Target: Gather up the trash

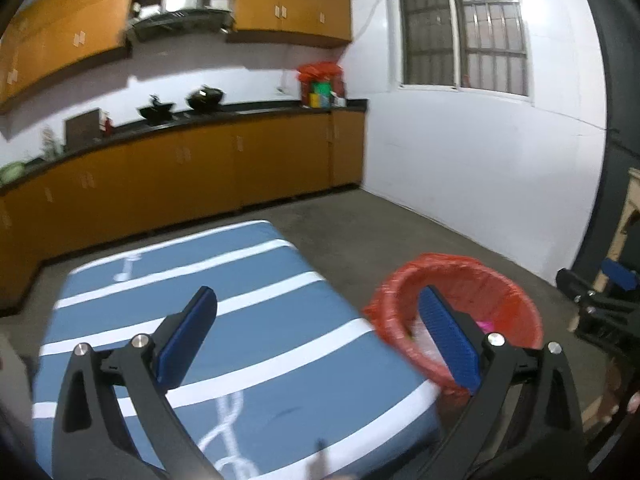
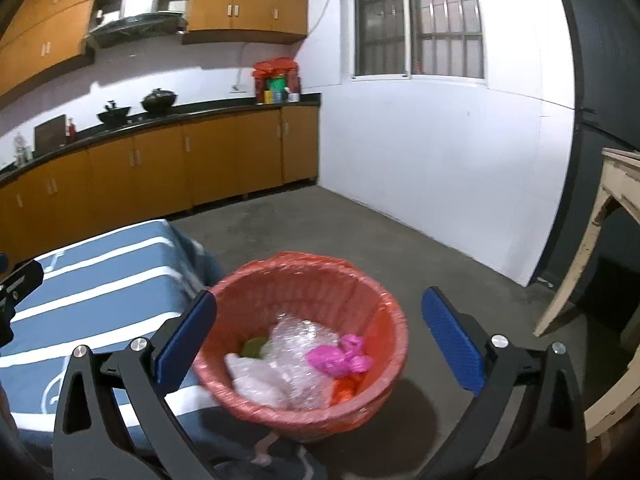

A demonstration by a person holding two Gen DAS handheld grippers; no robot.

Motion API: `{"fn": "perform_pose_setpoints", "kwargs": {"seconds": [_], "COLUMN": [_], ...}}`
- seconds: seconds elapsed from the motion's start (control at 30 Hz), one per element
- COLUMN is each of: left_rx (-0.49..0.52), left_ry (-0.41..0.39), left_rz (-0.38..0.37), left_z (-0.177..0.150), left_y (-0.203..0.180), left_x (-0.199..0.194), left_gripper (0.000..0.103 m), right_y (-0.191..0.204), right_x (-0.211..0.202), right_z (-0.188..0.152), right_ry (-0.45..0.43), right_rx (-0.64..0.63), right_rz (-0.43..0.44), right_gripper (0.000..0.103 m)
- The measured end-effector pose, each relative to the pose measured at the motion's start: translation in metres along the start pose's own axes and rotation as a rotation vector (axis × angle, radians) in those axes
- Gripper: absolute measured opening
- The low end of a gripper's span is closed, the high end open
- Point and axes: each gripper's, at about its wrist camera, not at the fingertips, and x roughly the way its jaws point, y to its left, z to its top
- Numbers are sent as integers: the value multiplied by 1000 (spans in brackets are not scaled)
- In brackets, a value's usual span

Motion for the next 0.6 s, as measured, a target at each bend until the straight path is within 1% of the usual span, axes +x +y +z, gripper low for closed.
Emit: {"fn": "perform_pose_setpoints", "kwargs": {"seconds": [0.1, 0.23, 0.4, 0.6], "left_rx": [-9, -33, -63, -111], "left_ry": [-7, -16, -29, -41], "left_rz": [48, 115, 187, 215], "left_z": [-10, -23, -36, -49], "left_y": [9, 19, 32, 44], "left_x": [-15, -35, -61, -86], "left_gripper": [99, 99, 99, 99], "right_y": [7, 16, 28, 37], "right_x": [-5, -15, -29, -42], "right_z": [-4, -8, -15, -20], "right_ry": [17, 19, 19, 12], "right_rx": [-8, -5, -17, -36], "right_rz": [28, 71, 102, 113], "right_gripper": [101, 101, 101, 101]}}
